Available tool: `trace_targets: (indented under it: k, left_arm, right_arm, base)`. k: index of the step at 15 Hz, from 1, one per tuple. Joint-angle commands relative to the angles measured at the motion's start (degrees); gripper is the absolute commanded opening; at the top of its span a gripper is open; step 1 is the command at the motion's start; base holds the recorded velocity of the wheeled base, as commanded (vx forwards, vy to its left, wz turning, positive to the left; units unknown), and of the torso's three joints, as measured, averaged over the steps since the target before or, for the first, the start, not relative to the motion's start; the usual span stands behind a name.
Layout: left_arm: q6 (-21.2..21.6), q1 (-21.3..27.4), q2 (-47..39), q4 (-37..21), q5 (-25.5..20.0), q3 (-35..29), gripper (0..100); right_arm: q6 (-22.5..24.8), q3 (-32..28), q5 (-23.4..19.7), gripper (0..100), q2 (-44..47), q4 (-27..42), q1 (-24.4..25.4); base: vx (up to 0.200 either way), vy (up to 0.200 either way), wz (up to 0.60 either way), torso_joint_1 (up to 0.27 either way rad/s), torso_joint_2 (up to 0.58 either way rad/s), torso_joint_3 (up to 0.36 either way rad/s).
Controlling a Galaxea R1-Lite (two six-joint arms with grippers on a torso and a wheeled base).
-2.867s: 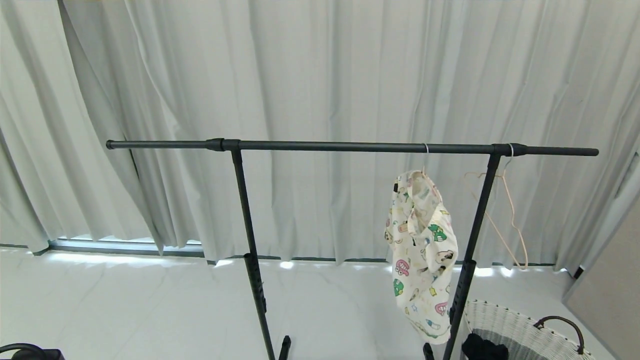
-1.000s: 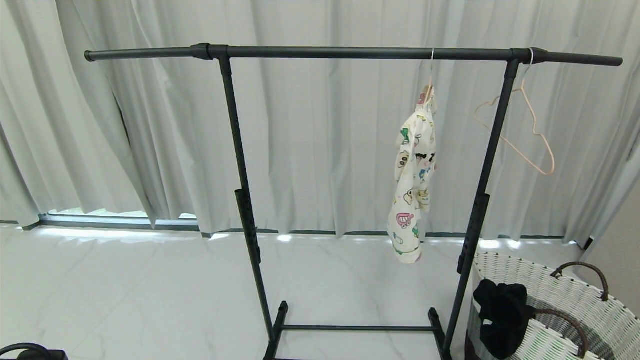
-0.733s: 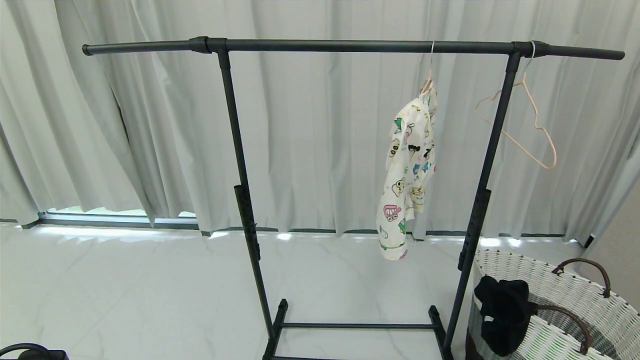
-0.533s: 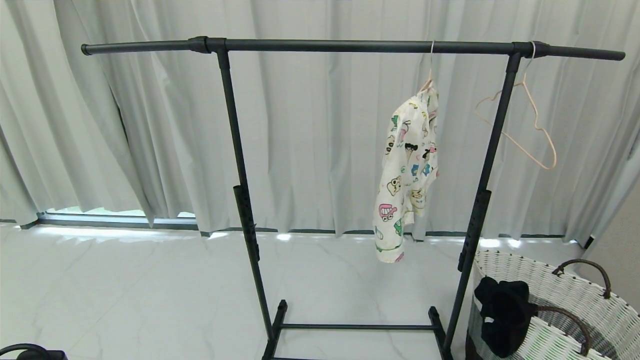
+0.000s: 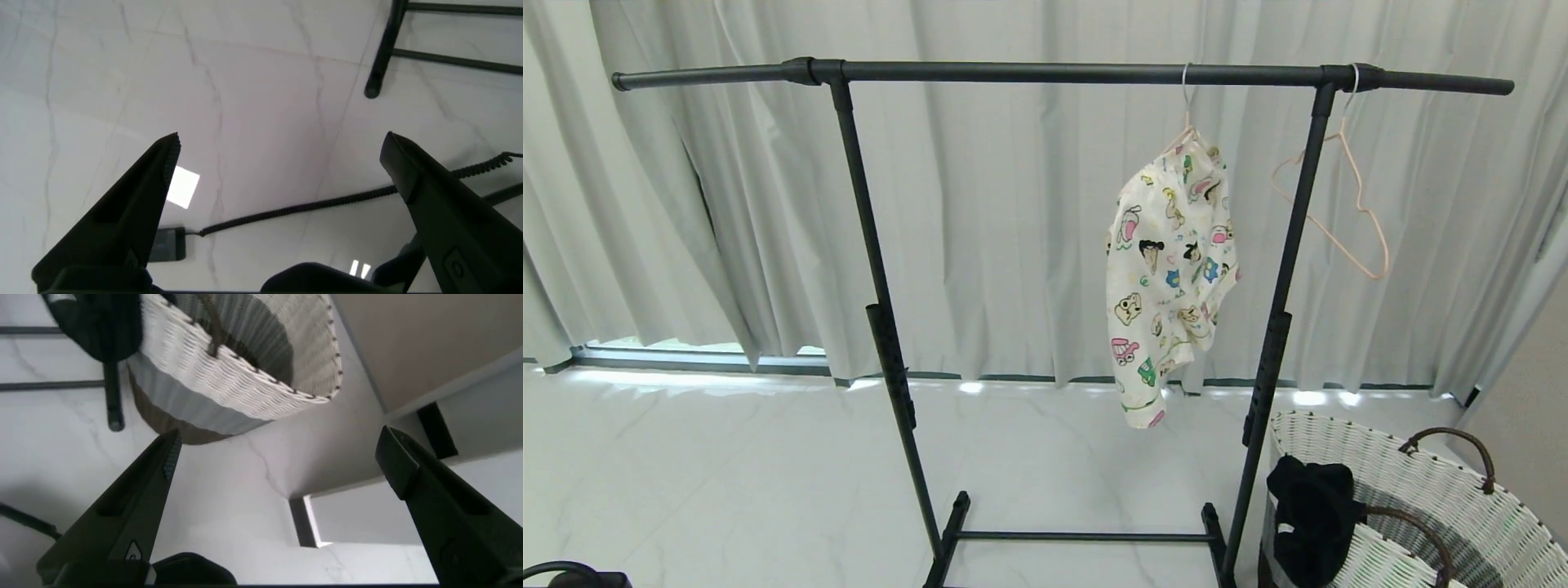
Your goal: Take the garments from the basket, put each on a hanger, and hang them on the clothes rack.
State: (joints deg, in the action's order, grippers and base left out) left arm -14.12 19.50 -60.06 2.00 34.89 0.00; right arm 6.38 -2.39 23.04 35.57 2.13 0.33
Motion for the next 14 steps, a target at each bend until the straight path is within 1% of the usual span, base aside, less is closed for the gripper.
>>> trace_targets:
  k: [1,2,4,12,14]
  left_arm:
    - [-0.03,0.01,0.3,0.11,0.0,0.0,100]
    - [-0.12,0.01,0.3,0.11,0.09,0.0,100]
    - [-0.12,0.01,0.3,0.11,0.09,0.0,100]
    - [-0.21,0.01,0.65,0.11,0.0,0.0,100]
    - [-0.21,0.01,1.09,0.11,0.0,0.0,100]
  right_arm:
    - [0.04,0.02,-0.01,100,0.11,0.15,1.34]
    - [0.04,0.02,-0.01,100,0.11,0.15,2.48]
    - [0.04,0.02,-0.01,100,0.11,0.15,4.07]
    - [0.04,0.02,-0.01,100,0.2,0.15,4.42]
    - [0.22,0.02,-0.98,100,0.9,0.15,4.77]
  base:
    - [0.0,0.0,0.0,0.0,0.0,0.0]
    - [0.0,0.0,0.0,0.0,0.0,0.0]
    - [0.2,0.0,0.0,-0.005,0.0,0.007]
    - [0.2,0.0,0.0,0.002,0.0,0.003]
    - [0.0,0.0,0.0,0.0,0.0,0.0]
